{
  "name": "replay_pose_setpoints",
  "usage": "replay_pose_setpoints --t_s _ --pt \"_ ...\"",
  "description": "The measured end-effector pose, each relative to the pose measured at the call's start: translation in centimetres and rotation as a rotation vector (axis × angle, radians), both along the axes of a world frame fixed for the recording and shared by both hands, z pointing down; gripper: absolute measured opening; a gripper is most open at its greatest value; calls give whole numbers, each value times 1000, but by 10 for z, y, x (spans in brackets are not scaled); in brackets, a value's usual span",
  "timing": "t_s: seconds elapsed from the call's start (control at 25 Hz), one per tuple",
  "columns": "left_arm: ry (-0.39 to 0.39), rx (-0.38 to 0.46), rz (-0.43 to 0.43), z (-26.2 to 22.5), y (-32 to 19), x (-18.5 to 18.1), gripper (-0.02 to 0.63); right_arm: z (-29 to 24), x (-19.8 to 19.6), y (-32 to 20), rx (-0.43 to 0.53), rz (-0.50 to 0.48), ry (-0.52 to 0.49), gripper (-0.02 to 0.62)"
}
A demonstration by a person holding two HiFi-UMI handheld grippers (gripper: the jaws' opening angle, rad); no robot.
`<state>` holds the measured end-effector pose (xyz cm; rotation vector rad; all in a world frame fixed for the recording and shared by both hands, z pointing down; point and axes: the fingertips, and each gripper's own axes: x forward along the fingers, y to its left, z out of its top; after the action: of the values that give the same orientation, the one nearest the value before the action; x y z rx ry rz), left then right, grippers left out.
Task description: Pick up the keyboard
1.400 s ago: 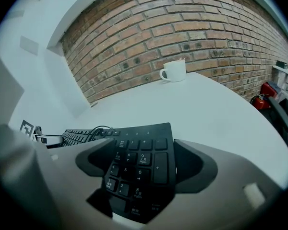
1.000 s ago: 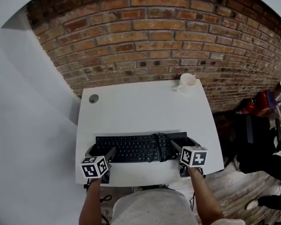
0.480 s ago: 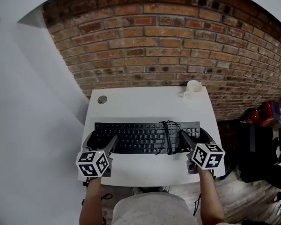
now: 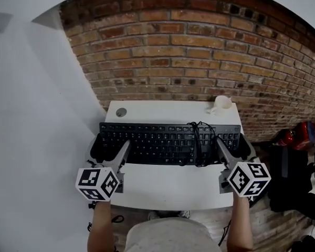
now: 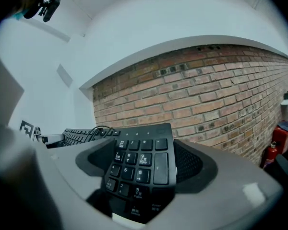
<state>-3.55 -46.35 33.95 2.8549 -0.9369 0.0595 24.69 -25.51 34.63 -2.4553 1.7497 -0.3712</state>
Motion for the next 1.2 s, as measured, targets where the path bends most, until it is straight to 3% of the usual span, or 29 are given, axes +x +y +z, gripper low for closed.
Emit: replay_pose_setpoints --t_s 0.28,1.2 --pt "47 53 -15 -23 10 -10 437 -25 -7 6 53 -12 51 394" --pt "50 39 -10 -23 9 -9 437 -29 -8 8 46 1 56 393"
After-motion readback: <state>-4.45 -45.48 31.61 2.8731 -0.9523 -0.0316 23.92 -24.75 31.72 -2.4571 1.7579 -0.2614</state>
